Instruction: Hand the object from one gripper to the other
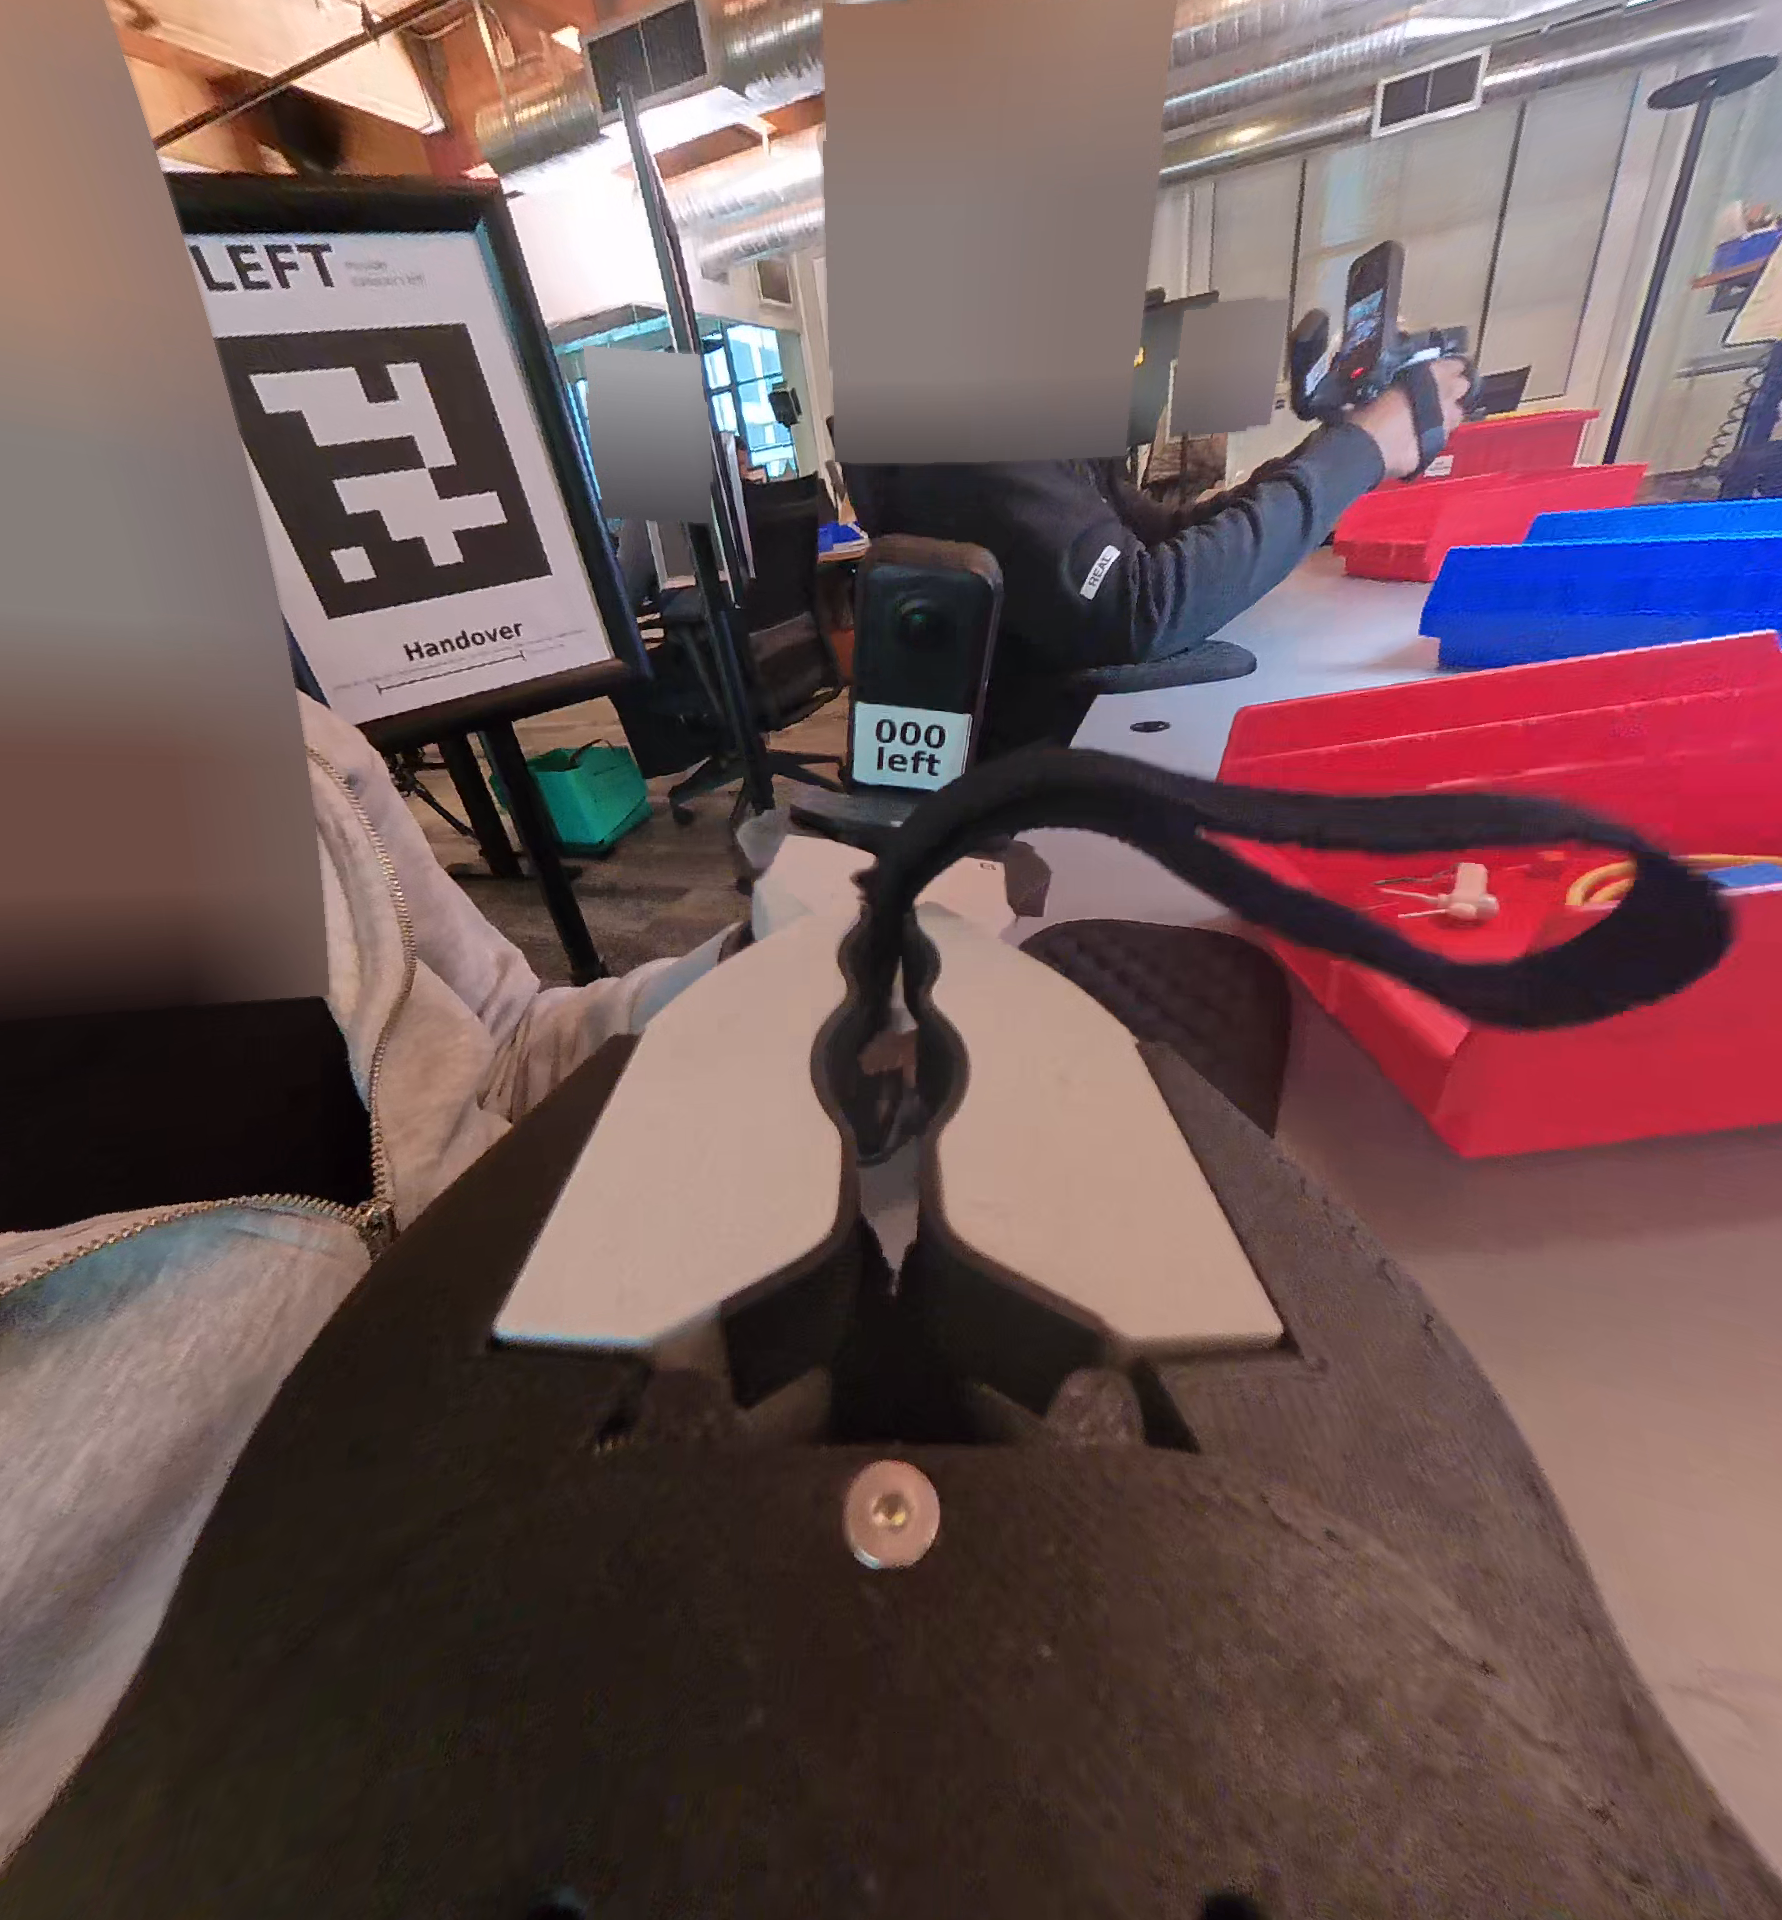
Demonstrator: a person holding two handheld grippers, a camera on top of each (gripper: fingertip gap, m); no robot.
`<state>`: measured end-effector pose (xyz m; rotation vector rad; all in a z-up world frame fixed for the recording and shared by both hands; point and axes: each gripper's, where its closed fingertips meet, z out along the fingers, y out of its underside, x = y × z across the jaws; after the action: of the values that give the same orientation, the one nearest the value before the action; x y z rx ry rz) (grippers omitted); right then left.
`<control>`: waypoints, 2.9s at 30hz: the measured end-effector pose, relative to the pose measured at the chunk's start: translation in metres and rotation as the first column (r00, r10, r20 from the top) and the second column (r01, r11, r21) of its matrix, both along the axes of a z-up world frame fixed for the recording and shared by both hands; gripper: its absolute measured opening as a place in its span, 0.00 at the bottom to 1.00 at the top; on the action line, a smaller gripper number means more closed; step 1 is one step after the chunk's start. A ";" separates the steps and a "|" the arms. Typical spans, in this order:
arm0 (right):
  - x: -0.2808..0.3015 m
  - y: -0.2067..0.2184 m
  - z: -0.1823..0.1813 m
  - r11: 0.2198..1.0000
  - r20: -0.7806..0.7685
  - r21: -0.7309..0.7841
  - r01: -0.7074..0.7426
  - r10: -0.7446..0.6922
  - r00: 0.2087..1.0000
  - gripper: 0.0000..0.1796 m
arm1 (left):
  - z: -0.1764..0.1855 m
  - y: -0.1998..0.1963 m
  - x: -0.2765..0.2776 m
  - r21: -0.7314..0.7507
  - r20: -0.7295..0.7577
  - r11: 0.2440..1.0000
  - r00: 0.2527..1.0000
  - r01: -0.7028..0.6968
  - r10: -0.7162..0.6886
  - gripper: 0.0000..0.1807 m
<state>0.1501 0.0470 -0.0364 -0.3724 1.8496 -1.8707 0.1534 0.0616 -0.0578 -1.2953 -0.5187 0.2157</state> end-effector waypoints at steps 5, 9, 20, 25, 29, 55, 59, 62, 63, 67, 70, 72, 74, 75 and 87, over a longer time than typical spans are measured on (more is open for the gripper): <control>-0.003 -0.002 0.001 1.000 0.041 -0.002 0.015 -0.015 0.999 0.10 | 0.013 -0.008 -0.005 0.096 -0.005 0.995 0.999 -0.035 0.035 0.02; 0.004 -0.007 -0.016 0.994 0.056 0.103 -0.036 0.030 0.998 0.11 | 0.021 -0.015 -0.009 0.142 -0.017 0.987 0.996 -0.079 0.083 0.02; -0.003 -0.005 -0.009 0.997 0.091 0.083 -0.010 0.002 0.996 0.02 | 0.006 -0.011 -0.008 0.061 0.010 0.996 0.998 -0.068 0.068 0.02; -0.004 -0.002 -0.007 0.998 -0.169 -0.022 0.062 -0.064 0.983 0.22 | 0.016 -0.023 -0.010 0.197 0.079 0.979 0.996 -0.058 0.043 0.01; -0.014 0.002 -0.002 0.907 -0.720 -0.376 0.192 -0.416 0.555 0.22 | 0.017 -0.025 -0.006 0.264 0.139 0.964 0.989 0.004 -0.042 0.01; -0.006 0.006 0.000 0.989 -0.297 -0.095 0.115 -0.138 0.945 0.02 | -0.003 -0.010 -0.011 -0.130 -0.117 0.985 0.988 -0.113 0.098 0.15; -0.007 0.004 0.003 0.990 -0.228 -0.083 0.116 -0.132 0.965 0.03 | 0.004 -0.003 -0.015 -0.081 -0.086 0.993 0.993 -0.091 0.084 0.02; -0.013 0.003 0.006 0.990 -0.130 -0.075 0.122 -0.132 0.983 0.13 | 0.018 -0.011 -0.016 0.053 -0.049 0.995 0.995 -0.084 0.087 0.02; -0.013 0.002 0.003 0.993 -0.102 -0.043 0.107 -0.111 0.989 0.15 | 0.022 -0.014 -0.016 0.086 -0.048 0.993 0.995 -0.086 0.090 0.02; -0.006 -0.004 -0.012 0.998 -0.074 0.027 0.056 -0.054 0.996 0.11 | 0.034 -0.017 -0.010 0.158 -0.049 0.986 0.997 -0.054 0.063 0.02; -0.003 -0.003 -0.010 0.999 -0.057 0.007 0.044 -0.043 0.997 0.02 | 0.037 -0.019 -0.010 0.179 -0.048 0.981 0.996 -0.067 0.077 0.03; -0.005 -0.001 -0.005 0.999 -0.021 0.001 0.038 -0.038 0.999 0.01 | 0.035 -0.019 -0.010 0.178 -0.037 0.982 0.997 -0.066 0.074 0.09; -0.008 0.002 0.002 0.999 0.037 -0.024 0.032 -0.031 0.999 0.01 | 0.027 -0.017 -0.011 0.151 -0.007 0.987 0.998 -0.062 0.064 0.15; -0.010 0.003 0.005 0.999 0.060 -0.034 0.031 -0.029 0.998 0.01 | 0.023 -0.016 -0.010 0.137 0.001 0.989 0.998 -0.055 0.056 0.16; -0.003 -0.002 -0.010 0.998 0.094 0.066 -0.024 0.018 0.995 0.13 | 0.026 -0.013 -0.009 0.127 -0.014 0.990 0.998 -0.056 0.058 0.02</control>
<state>0.1468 0.0449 -0.0459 -0.2753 1.8341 -1.7764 0.1441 0.0485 -0.0321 -1.1550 -0.5465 0.2377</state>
